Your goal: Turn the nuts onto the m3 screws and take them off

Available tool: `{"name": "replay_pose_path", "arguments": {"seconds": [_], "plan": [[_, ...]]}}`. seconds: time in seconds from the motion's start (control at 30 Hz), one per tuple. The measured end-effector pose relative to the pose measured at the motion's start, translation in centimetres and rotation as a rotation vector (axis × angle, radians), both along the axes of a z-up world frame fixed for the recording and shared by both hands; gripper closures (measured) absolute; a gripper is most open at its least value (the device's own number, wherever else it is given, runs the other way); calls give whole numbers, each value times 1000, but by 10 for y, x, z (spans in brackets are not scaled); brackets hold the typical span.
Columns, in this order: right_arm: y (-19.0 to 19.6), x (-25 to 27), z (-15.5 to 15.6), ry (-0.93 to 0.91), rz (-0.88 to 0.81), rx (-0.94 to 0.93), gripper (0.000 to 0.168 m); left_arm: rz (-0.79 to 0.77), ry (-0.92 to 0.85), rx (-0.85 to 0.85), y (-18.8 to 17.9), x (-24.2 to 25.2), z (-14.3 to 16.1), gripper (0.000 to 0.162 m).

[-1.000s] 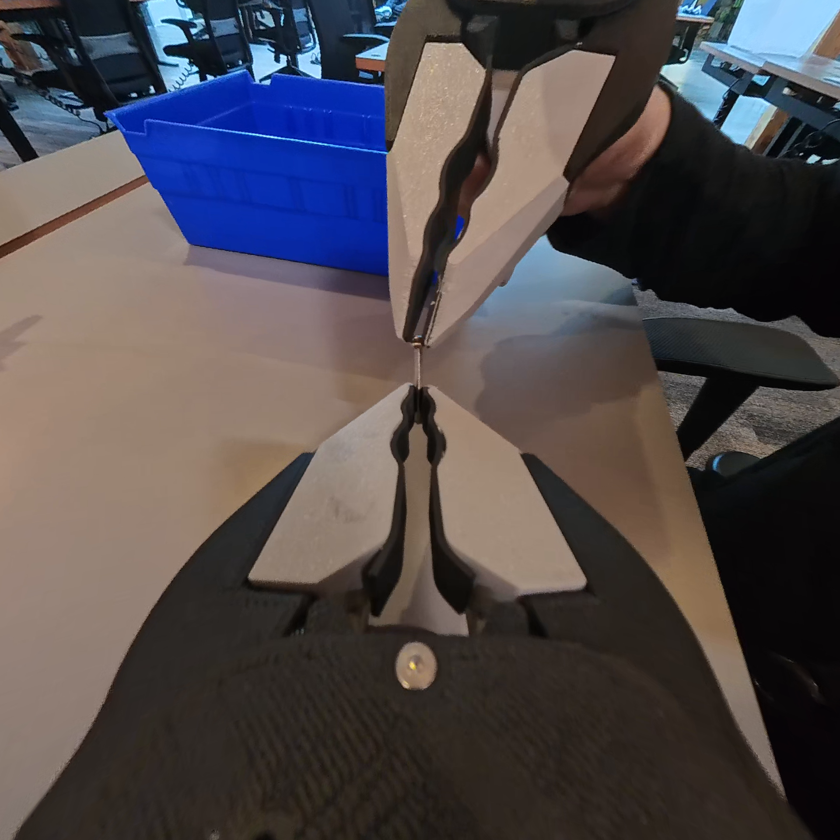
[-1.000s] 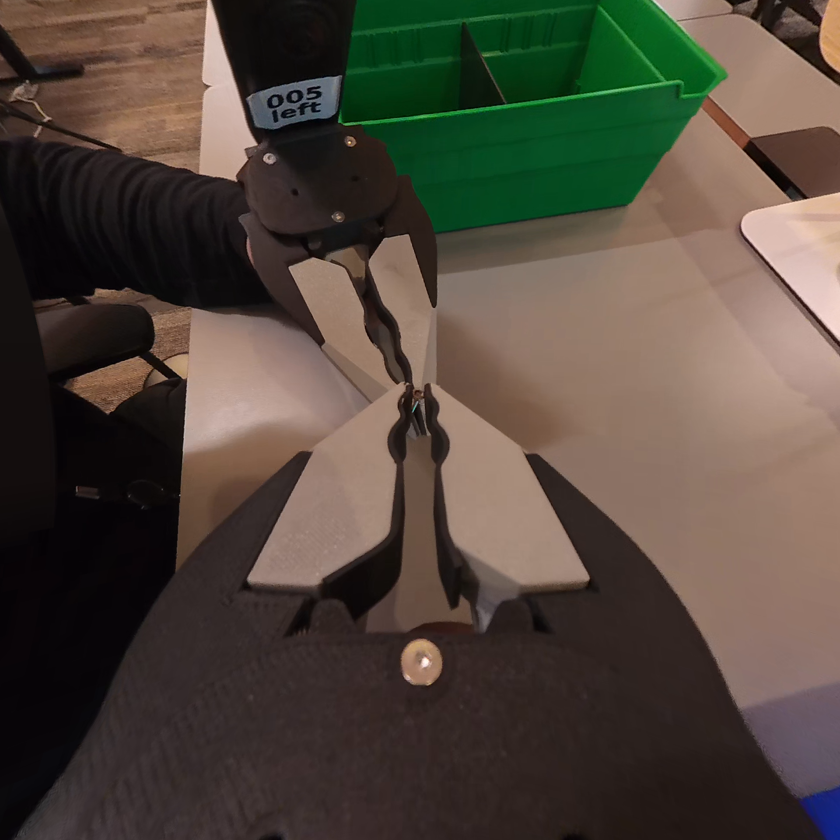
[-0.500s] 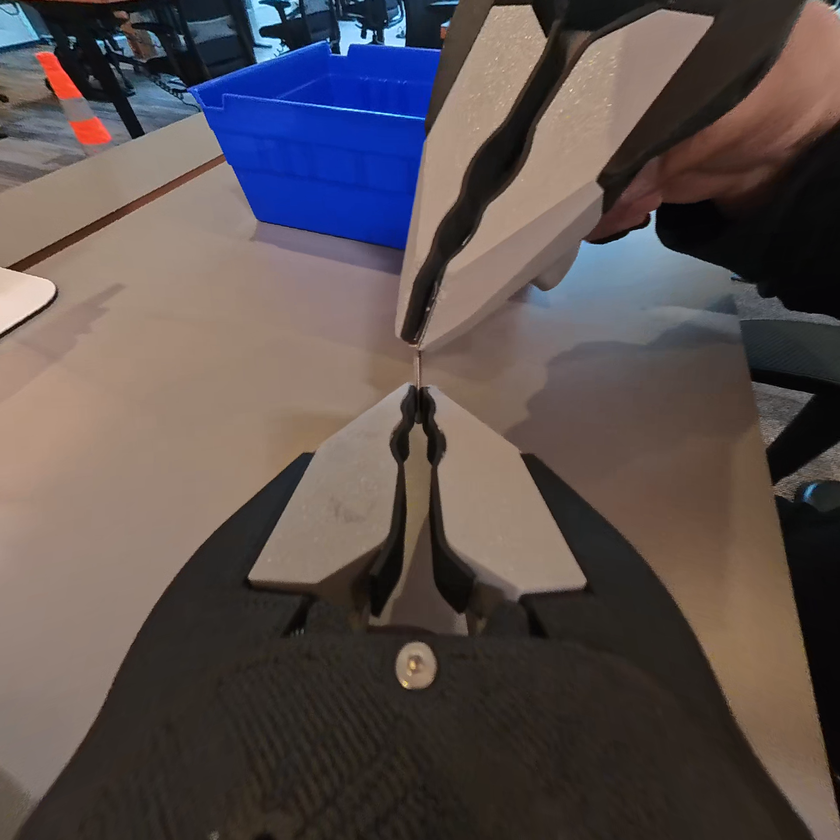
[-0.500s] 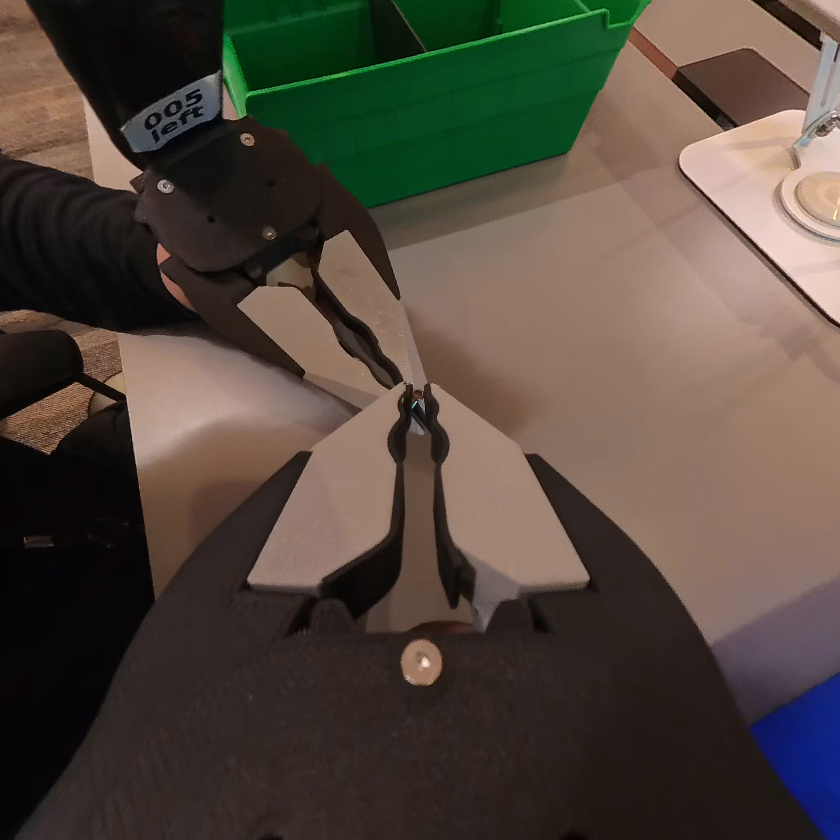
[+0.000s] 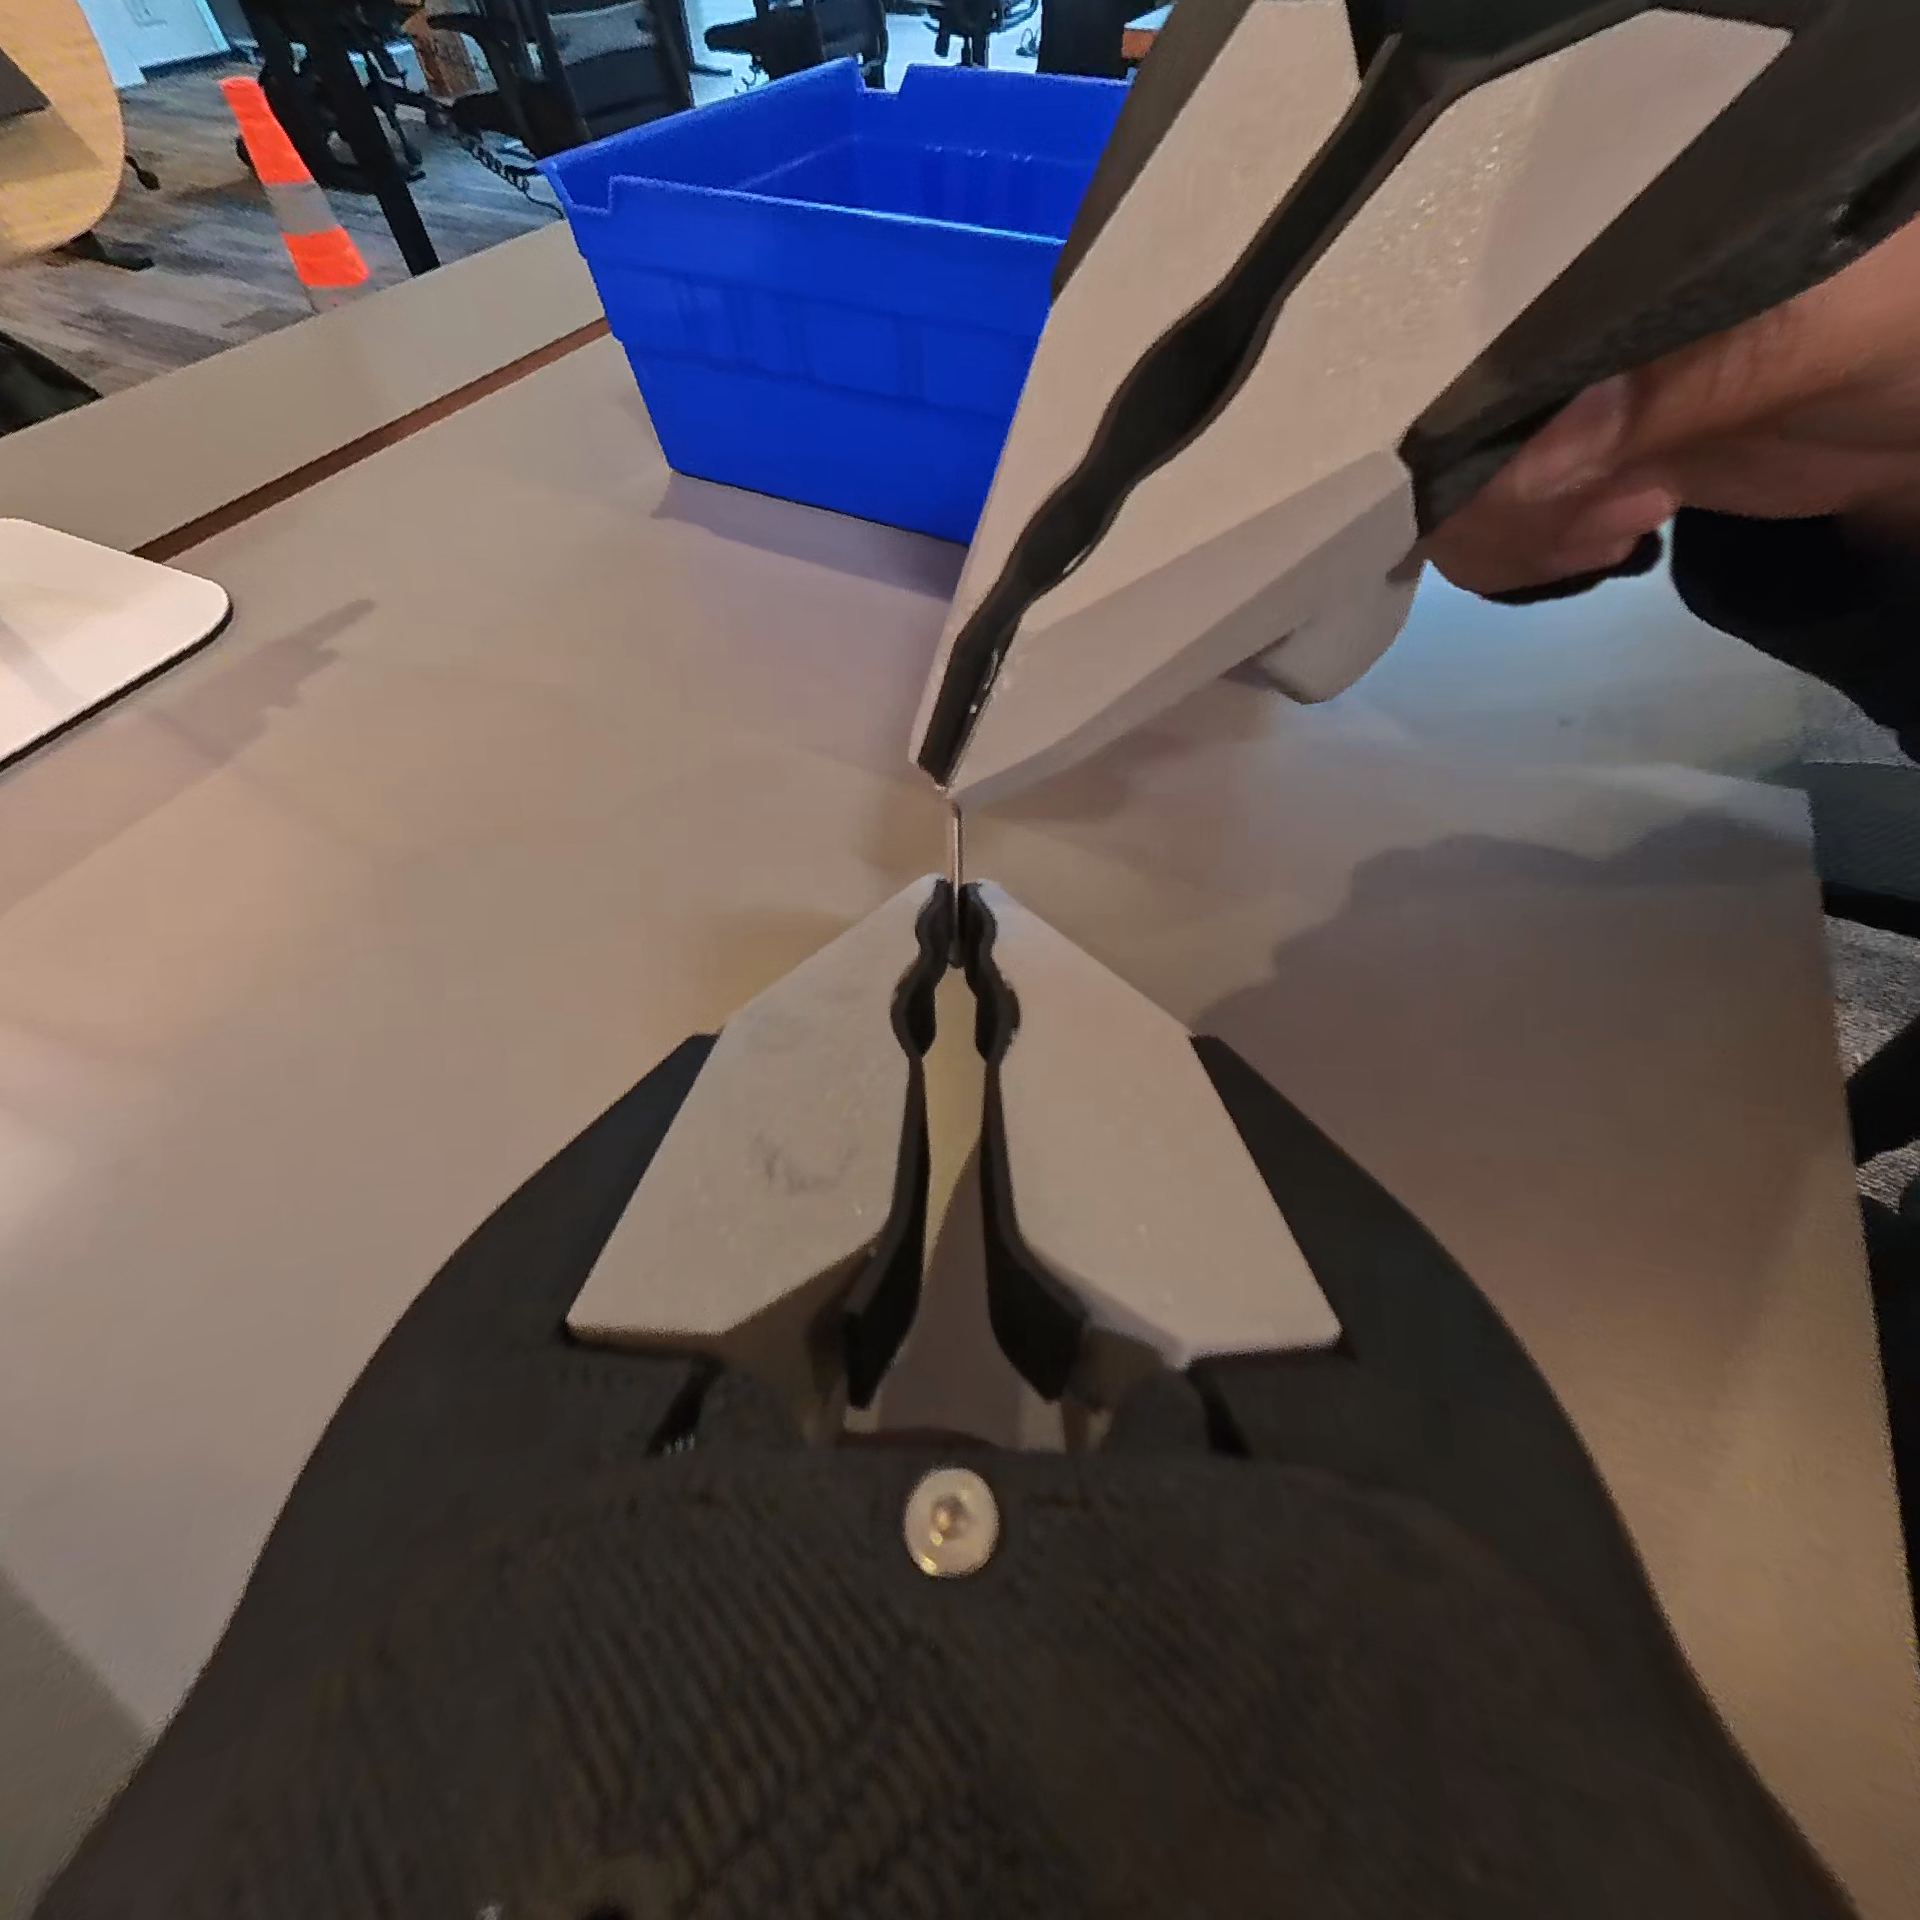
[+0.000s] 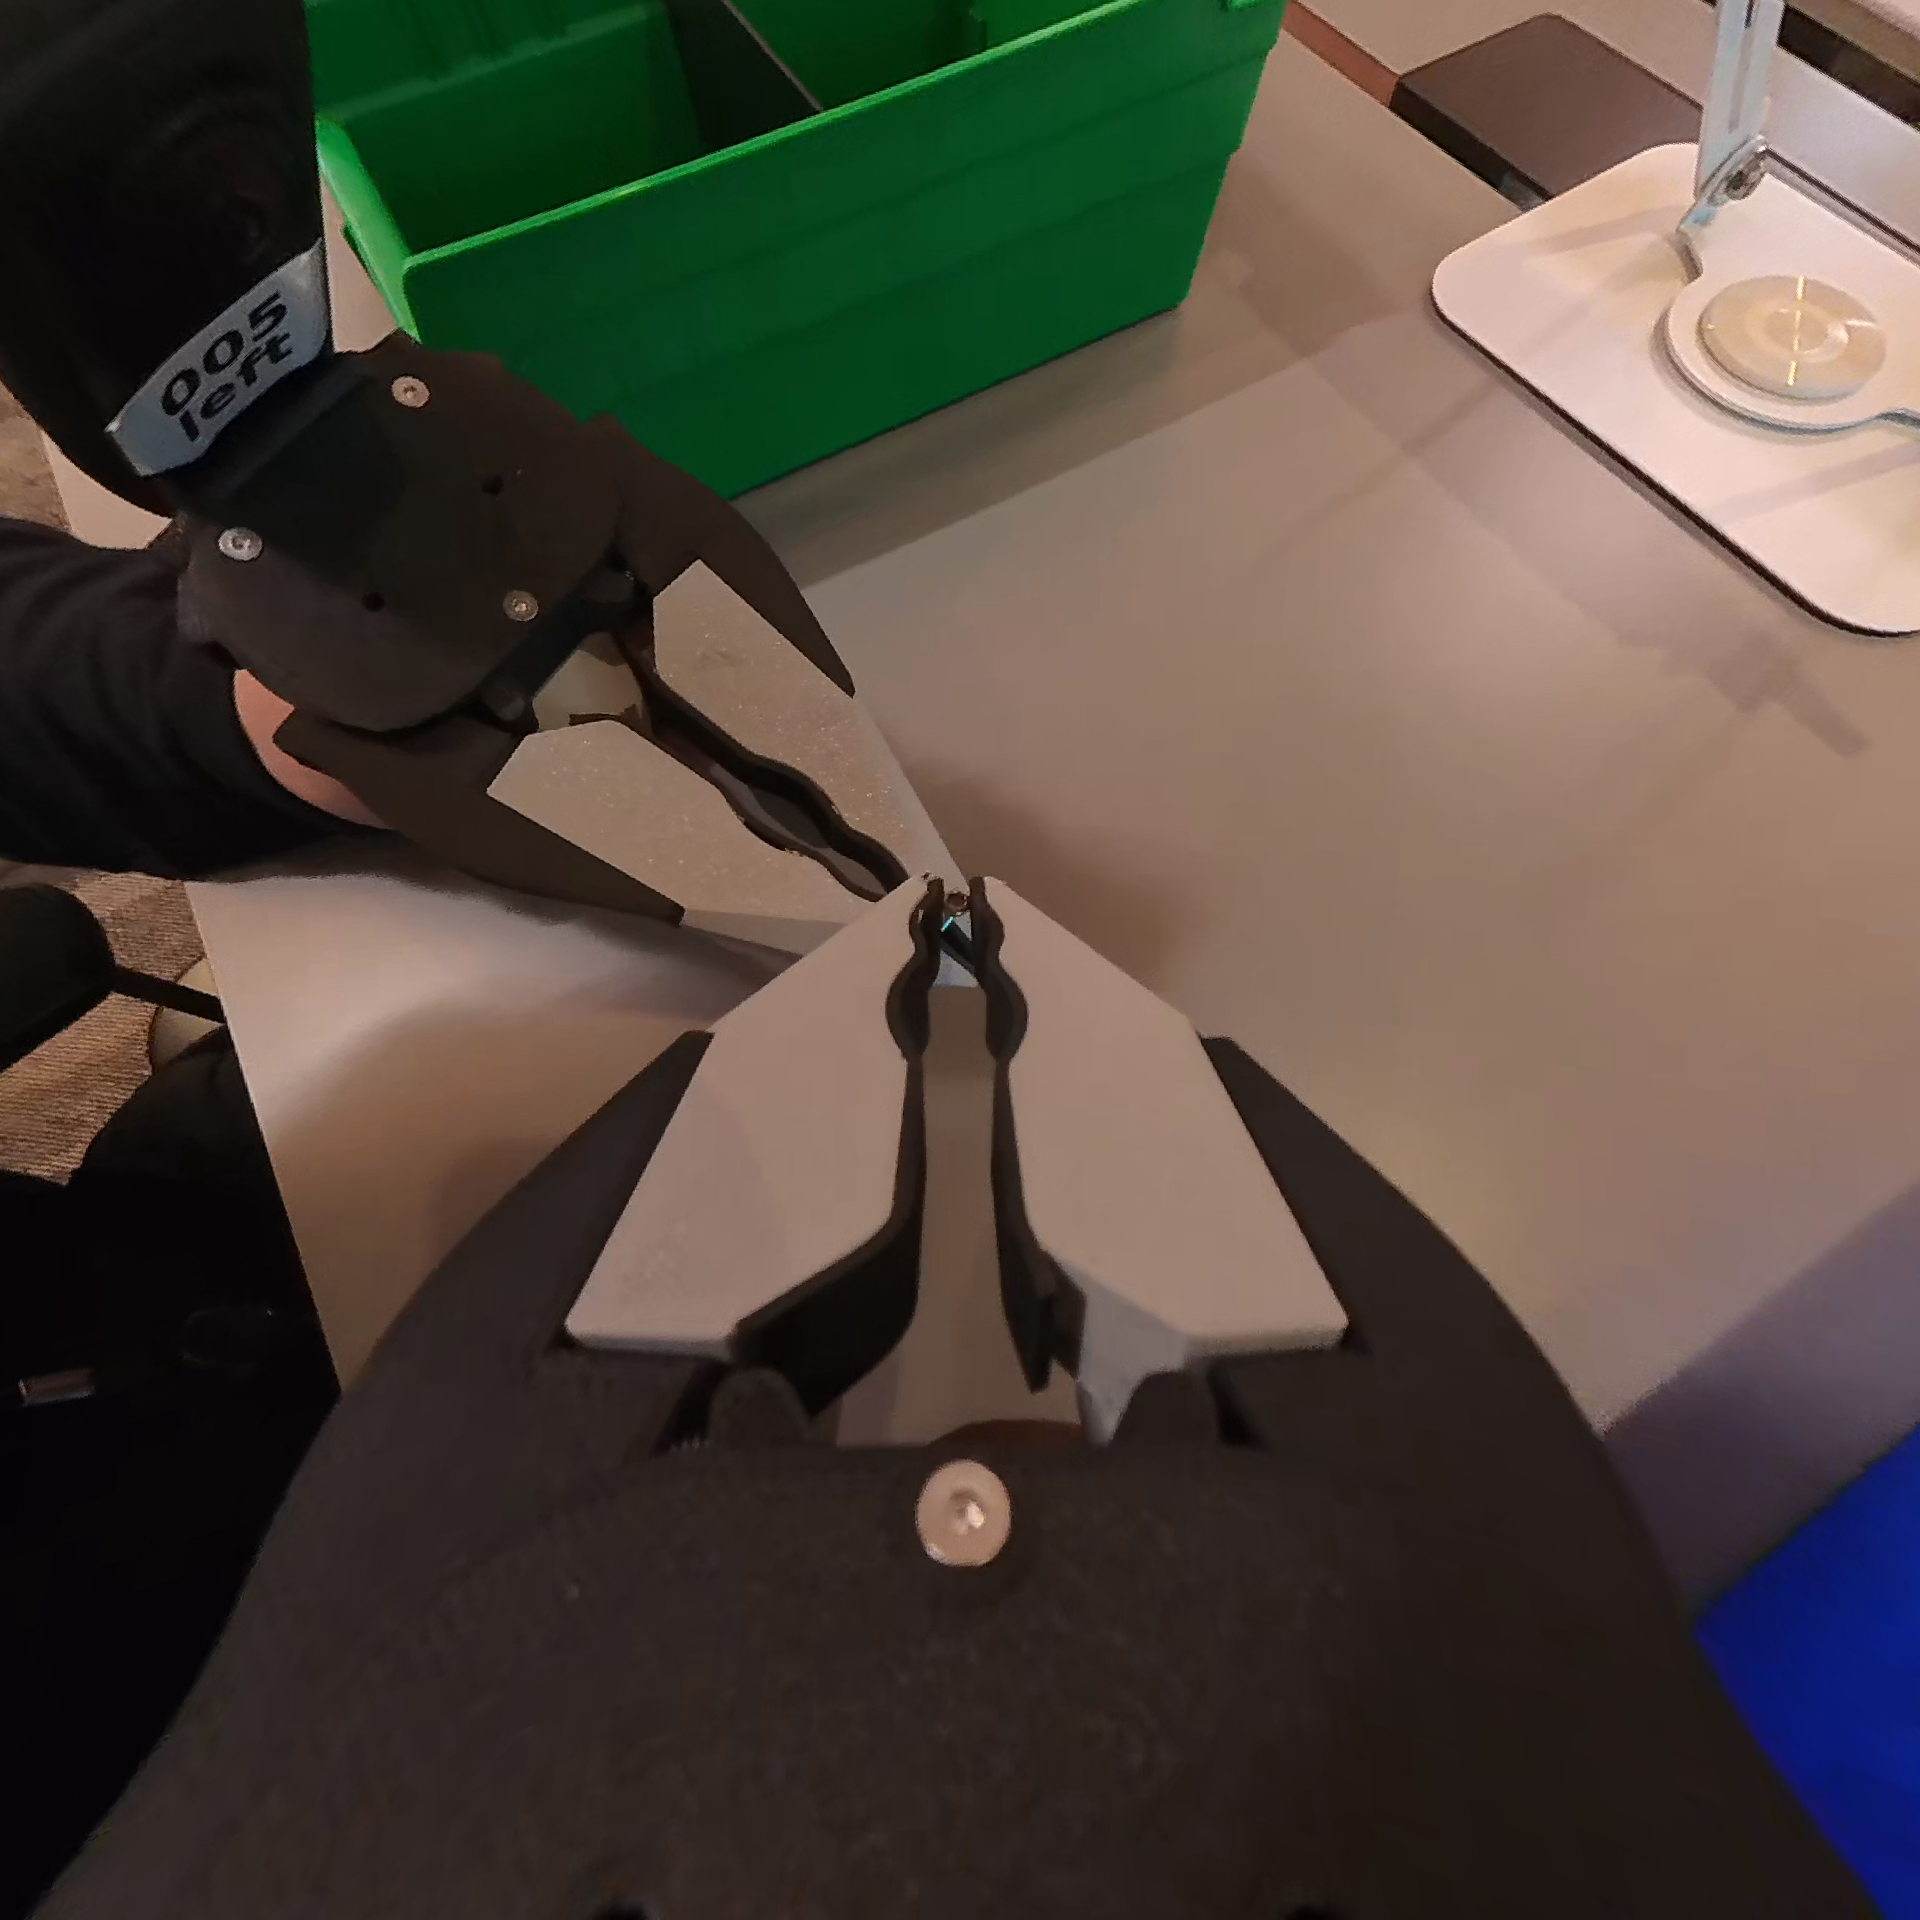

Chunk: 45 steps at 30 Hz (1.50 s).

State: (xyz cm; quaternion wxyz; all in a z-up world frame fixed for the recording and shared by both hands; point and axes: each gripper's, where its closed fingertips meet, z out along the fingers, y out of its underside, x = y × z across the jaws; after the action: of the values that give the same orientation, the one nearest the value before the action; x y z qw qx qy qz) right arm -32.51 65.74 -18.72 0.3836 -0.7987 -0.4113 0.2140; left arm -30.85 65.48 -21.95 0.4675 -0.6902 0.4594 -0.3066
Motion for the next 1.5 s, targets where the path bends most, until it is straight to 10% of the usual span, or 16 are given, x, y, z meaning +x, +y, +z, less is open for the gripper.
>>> {"name": "replay_pose_path", "arguments": {"seconds": [0.6,1.5], "plan": [[0,5,16,77,-19,31,153,5,-13,-24,2,-2,0,162],[-54,-12,42,415,444,233,145,-306,-246,62,-48,13,44,162]]}}
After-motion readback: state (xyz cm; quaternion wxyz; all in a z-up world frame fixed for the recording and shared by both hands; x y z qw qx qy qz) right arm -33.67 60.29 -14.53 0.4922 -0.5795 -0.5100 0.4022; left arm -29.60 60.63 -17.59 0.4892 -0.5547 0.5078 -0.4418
